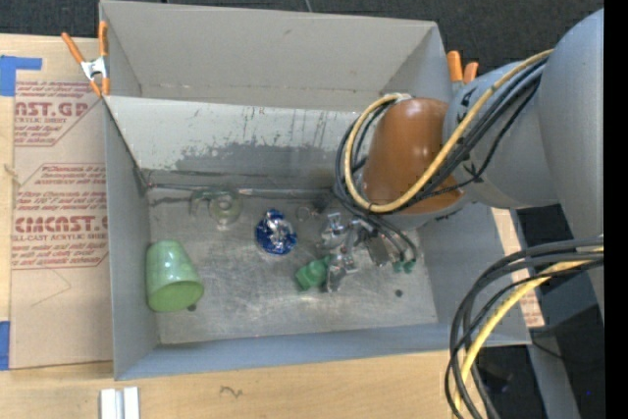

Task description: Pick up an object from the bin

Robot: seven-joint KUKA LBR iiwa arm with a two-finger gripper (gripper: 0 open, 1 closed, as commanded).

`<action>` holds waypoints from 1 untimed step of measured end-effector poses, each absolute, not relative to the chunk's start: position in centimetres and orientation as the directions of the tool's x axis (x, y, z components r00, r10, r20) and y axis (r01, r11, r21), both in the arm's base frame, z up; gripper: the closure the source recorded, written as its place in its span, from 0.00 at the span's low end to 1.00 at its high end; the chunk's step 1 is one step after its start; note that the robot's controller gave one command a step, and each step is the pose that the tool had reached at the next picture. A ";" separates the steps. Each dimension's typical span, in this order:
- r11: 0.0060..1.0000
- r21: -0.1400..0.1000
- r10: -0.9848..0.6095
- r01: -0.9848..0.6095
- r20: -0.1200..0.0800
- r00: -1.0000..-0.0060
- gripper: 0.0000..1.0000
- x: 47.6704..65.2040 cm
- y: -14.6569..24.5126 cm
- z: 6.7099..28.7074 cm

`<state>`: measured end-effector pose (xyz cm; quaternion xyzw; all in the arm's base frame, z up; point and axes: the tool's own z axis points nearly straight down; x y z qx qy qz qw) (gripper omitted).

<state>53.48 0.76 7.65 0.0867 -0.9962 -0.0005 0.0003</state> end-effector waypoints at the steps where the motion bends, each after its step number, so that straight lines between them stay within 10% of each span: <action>1: 0.969 -0.003 -0.248 -0.248 -0.010 -0.969 1.00 54.0 -1.2 23.3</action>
Offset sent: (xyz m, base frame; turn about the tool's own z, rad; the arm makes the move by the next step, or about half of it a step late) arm 0.0034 -0.0199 0.1521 -0.0776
